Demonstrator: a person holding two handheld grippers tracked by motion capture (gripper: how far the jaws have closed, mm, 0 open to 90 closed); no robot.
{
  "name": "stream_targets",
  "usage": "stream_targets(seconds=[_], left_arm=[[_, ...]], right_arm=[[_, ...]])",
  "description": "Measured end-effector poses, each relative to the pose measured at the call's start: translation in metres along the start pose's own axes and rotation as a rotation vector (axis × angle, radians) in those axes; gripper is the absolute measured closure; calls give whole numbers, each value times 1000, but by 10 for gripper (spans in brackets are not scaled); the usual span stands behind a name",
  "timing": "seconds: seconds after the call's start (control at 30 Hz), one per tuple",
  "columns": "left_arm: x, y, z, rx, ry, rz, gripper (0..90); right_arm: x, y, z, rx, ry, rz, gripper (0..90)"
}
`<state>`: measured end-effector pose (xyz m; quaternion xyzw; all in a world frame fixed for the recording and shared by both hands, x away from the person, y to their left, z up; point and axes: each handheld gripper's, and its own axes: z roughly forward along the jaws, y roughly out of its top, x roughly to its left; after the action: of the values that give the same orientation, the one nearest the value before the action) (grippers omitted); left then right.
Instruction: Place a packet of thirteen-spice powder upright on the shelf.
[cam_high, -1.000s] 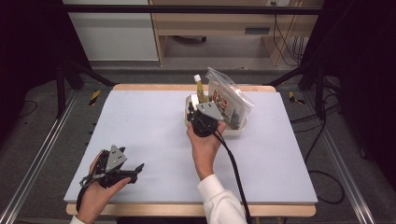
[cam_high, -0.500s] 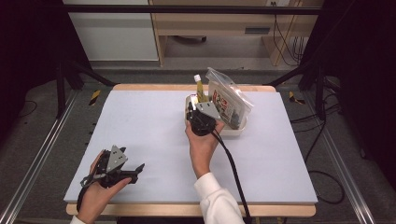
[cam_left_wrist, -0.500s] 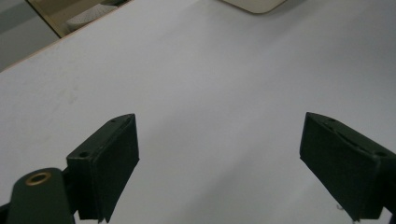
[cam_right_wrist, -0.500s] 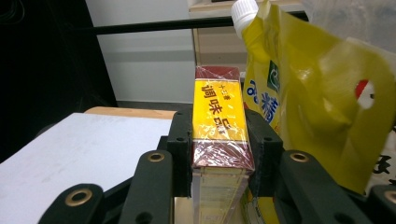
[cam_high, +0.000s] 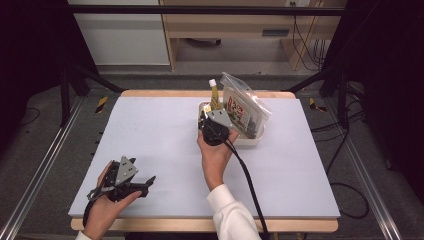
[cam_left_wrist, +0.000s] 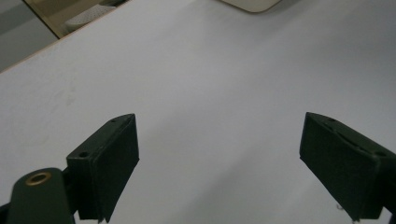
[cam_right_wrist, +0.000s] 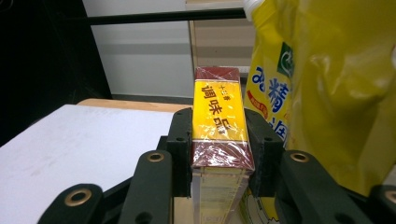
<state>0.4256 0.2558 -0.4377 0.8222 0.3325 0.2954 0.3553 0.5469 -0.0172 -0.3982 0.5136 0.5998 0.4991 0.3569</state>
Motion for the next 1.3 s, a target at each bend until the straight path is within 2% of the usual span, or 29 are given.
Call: stream_targets(seconds=[0.6, 1.3], left_arm=[[-1, 0, 2, 2, -3, 1, 116], [-1, 0, 2, 6, -4, -3, 115]], right_arm=[[-4, -6, 13, 69, 21, -13, 658], [-3, -11, 20, 102, 22, -17, 639]])
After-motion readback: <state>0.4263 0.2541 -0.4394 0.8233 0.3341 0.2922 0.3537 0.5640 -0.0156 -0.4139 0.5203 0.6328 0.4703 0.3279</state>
